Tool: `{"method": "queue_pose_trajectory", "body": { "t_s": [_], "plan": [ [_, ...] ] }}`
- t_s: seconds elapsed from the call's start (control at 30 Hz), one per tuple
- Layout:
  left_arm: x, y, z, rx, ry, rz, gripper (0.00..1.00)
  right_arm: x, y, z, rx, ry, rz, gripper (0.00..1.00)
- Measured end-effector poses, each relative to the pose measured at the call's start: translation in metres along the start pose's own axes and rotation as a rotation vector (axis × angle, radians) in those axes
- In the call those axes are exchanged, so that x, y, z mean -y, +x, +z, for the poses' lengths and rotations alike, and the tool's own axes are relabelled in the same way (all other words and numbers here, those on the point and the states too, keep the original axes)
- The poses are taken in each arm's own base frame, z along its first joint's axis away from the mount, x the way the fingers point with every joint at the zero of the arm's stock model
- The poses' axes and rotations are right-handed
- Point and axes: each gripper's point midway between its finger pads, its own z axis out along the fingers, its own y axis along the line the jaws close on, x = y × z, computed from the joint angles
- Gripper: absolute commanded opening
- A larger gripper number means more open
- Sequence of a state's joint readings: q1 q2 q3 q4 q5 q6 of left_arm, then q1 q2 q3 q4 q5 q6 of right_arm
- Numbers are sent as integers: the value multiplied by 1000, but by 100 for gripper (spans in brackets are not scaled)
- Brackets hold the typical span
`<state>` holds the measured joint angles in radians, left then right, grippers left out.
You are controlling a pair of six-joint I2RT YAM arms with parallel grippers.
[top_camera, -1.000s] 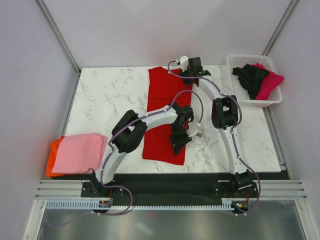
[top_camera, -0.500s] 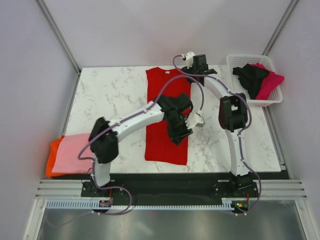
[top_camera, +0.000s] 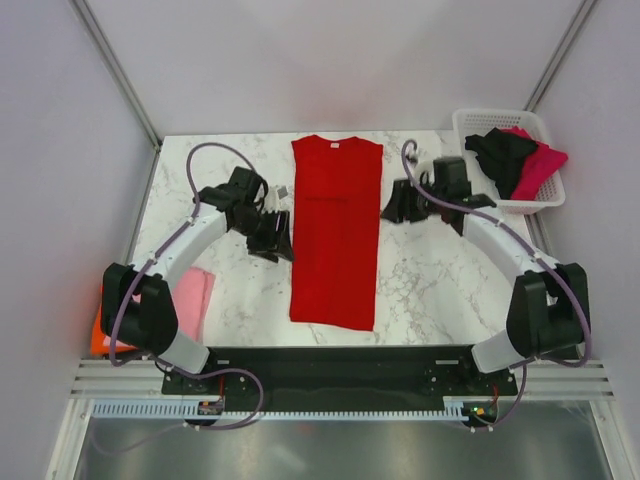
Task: Fold and stack the t-shirts
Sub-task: Fold the tshirt
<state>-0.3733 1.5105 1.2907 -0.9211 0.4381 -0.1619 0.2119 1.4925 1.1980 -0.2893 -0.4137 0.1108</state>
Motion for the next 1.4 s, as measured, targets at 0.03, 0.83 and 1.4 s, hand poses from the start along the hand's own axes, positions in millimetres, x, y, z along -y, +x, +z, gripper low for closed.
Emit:
{"method": "queue_pose_trajectory", "body": {
  "t_s": [0.03, 0.83, 1.4],
  "plan": [
    [-8, 13, 11, -37, 2, -67, 57, -3, 43, 6, -102, -40, 70, 58],
    [-32, 141, 90, -324, 31, -521, 53, -91, 286, -50, -841, -171, 678, 60],
    [-22, 143, 102, -352, 62, -519, 26, -106, 300, -50, -966, -161, 704, 43]
  ]
}}
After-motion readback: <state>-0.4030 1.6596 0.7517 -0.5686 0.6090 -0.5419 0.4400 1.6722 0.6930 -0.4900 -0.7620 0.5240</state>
